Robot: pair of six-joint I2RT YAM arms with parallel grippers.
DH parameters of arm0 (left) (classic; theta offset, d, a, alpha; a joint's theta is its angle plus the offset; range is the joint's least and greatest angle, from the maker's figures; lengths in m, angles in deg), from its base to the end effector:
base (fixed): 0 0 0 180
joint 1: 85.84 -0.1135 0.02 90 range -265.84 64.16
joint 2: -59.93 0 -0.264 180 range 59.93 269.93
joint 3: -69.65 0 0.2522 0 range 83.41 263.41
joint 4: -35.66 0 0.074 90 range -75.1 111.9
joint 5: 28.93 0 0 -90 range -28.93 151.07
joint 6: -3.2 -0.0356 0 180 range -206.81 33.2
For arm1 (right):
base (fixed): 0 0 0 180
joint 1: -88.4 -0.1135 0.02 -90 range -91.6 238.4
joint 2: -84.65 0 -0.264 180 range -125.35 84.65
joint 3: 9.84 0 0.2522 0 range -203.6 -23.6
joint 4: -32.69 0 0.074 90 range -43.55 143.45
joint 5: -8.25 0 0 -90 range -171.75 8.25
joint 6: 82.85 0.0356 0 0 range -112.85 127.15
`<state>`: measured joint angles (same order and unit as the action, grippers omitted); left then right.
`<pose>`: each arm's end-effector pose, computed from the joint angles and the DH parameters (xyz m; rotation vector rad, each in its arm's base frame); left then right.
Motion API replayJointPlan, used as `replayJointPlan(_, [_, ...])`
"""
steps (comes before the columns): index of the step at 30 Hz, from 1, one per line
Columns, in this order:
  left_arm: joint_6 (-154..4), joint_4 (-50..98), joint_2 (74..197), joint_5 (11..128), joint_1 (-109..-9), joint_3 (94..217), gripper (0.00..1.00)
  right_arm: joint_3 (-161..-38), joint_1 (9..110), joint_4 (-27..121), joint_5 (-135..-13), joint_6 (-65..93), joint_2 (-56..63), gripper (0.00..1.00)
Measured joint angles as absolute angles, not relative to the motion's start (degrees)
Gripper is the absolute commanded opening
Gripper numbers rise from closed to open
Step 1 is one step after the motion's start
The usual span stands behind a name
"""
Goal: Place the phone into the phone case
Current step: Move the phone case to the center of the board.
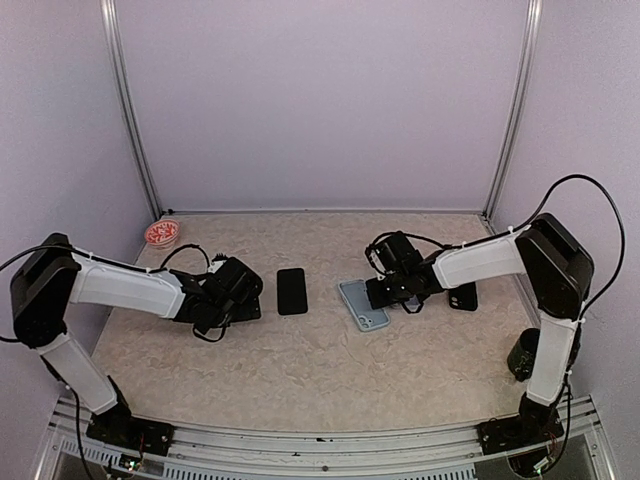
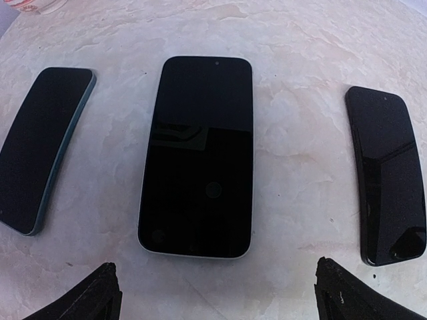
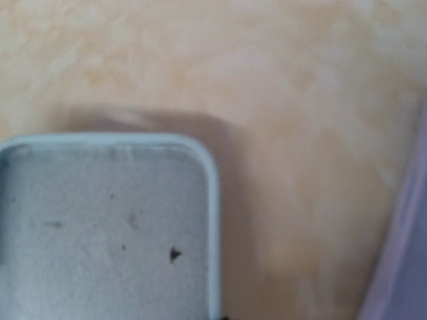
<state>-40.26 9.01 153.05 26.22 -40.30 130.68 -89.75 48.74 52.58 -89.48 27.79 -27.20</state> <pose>0.2258 -0.2010 0.1549 -0.2258 2.3378 0.0386 0.3108 0.2515 0.1392 -0.3533 2.4609 0.2867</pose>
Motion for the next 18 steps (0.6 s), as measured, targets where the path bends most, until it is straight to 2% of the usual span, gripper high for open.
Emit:
replayJointPlan(8, [-39.89, 9.97, 153.67, 26.22, -38.97, 130.68, 0.99, -81.64, 42.94, 52.56, -90.53, 31.64, -18.85, 0.03])
replayJointPlan(15, [-39.67, 9.95, 154.76, 26.11, -37.0, 130.7, 0.99, -78.3, 37.96, 52.87, -92.36, 34.41, -17.3, 0.05])
replayJointPlan(17, [-39.67, 9.93, 155.13, 26.09, -36.5, 130.72, 0.99, -78.01, 37.13, 53.02, -92.49, 35.0, -17.3, 0.09])
replayJointPlan(18, [-39.67, 9.89, 155.37, 26.07, -36.23, 130.81, 0.99, -78.01, 36.78, 53.06, -92.51, 35.16, -17.3, 0.15])
